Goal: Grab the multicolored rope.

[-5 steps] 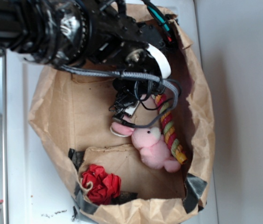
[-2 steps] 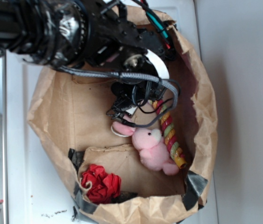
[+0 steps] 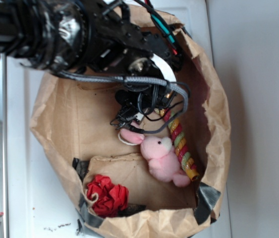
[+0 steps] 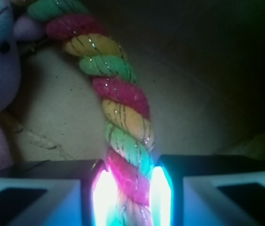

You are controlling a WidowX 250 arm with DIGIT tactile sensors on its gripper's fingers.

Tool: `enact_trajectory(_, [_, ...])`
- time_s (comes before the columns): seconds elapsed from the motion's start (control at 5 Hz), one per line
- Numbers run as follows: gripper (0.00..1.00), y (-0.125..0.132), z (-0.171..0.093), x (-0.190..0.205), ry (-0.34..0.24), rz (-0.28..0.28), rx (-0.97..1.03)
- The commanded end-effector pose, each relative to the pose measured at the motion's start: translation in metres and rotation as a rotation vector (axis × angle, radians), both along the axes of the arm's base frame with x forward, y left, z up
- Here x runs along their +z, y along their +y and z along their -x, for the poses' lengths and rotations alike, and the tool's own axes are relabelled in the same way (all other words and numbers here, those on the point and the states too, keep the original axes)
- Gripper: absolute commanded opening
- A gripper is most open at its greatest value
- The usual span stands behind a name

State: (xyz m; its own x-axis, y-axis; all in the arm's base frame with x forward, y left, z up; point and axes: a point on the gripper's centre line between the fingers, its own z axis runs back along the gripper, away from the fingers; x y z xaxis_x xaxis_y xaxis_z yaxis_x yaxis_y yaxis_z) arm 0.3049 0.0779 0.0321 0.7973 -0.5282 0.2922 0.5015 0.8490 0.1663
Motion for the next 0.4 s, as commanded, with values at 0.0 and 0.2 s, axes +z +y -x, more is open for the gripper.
enact_trajectory(0.0, [0.00,0.010,0.001,0.073,-0.104,0.114,0.062])
enact_trajectory(0.2, [0.00,0.015,0.006,0.101,-0.107,0.173,0.111])
